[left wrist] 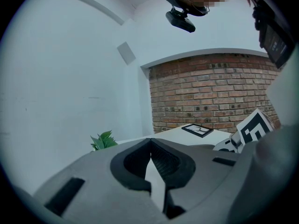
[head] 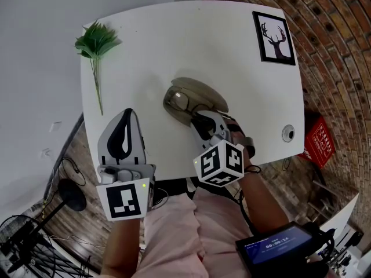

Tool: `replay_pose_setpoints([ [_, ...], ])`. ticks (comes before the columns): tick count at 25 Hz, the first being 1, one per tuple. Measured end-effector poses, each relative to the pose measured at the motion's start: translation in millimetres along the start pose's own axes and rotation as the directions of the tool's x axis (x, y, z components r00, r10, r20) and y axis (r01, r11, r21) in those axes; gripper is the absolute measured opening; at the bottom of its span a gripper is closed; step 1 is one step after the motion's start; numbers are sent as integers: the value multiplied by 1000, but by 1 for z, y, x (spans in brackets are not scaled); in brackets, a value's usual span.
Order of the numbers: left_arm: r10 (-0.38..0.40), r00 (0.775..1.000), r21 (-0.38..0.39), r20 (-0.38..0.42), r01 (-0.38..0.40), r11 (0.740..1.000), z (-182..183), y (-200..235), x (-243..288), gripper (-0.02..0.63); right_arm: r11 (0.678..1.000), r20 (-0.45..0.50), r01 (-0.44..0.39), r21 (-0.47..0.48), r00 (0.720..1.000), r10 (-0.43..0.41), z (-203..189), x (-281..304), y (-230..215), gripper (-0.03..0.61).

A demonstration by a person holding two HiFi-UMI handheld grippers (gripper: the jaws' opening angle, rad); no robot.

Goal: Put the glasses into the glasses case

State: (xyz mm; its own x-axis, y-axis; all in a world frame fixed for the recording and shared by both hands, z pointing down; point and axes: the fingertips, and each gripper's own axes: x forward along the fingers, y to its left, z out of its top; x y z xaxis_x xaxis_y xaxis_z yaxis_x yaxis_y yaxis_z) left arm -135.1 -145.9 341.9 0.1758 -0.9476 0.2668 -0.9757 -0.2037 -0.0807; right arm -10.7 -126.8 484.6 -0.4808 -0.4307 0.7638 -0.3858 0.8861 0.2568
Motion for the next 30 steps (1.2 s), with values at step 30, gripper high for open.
replay_pose_setpoints([
  [30,-10,1000,-6,1,10,1000,-2,0,1,9,985,49,-51,162,998,43,-1,7,2,41],
])
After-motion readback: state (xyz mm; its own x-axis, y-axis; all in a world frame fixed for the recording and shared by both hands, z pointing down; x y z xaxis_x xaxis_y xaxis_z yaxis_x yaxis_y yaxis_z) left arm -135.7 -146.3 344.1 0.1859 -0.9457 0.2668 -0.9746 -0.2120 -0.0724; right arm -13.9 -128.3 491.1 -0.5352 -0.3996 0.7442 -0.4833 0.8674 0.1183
